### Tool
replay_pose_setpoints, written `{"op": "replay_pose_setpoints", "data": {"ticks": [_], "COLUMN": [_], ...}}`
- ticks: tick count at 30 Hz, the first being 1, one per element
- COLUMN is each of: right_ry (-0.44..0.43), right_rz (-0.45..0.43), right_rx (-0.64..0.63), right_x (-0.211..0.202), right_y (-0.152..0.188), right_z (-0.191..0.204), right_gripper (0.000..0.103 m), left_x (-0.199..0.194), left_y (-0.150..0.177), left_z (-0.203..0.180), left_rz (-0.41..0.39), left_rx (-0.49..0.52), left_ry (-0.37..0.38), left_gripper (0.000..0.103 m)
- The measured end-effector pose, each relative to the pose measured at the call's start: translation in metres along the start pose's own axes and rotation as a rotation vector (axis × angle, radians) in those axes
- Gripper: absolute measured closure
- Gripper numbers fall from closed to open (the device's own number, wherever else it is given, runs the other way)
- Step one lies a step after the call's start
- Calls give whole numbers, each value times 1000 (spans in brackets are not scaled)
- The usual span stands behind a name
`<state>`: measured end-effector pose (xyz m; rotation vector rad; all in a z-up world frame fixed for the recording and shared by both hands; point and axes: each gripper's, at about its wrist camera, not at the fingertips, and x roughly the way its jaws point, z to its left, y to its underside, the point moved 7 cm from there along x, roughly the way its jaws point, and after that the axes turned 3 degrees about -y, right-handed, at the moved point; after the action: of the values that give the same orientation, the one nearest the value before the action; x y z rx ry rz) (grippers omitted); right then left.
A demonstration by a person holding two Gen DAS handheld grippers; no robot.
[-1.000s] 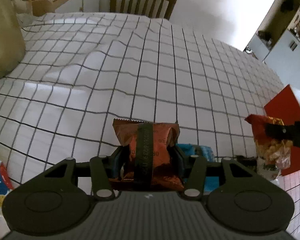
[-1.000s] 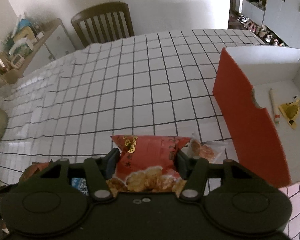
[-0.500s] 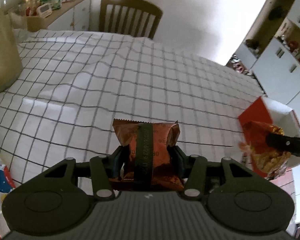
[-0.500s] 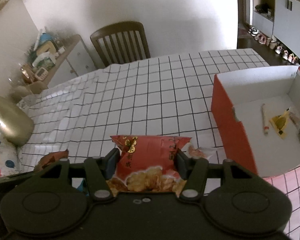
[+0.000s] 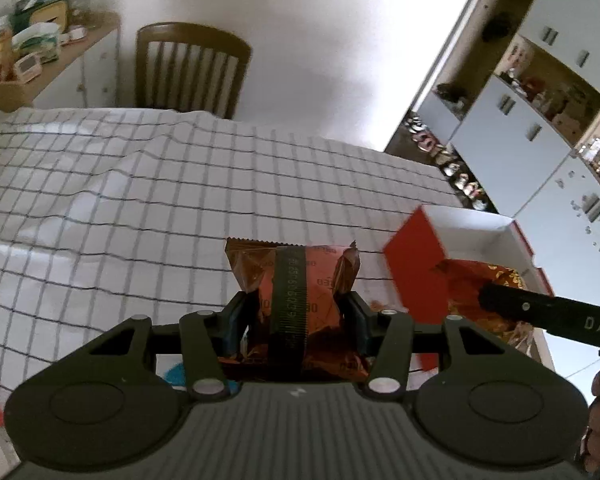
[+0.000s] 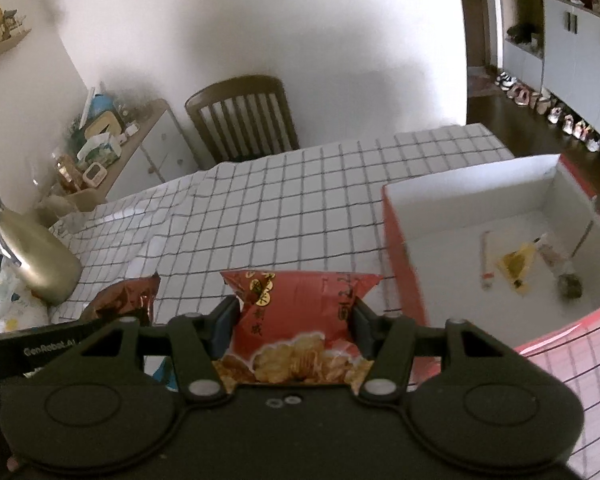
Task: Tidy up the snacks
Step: 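Carry both snacks over the red box and open both tools to drop them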
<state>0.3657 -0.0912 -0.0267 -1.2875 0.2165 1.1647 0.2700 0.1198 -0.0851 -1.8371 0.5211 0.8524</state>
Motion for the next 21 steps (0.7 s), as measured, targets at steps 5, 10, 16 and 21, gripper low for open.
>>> {"op": "replay_pose_setpoints", "data": {"ticks": [5,10,16,21], "right_ry": [21,41,61,81], "right_rz": [-30,-45,-58,-65], "right_rx": [11,29,50,62], "right_x": [-13,-23,-32,-38], "right_y": [-9,-17,-24,-32], "right_z": [-29,-59,-96,-128], "right_gripper": [46,46,46,46], "left_x": [6,14,27,41], "left_y": [-6,-10,-14,-14], "left_z": [-37,-79,-122,-160], "left_rz": [8,9,15,26], "left_rx": [26,72,108,137], "left_ry": [35,64,94,110], "left_gripper": [52,52,52,52]}}
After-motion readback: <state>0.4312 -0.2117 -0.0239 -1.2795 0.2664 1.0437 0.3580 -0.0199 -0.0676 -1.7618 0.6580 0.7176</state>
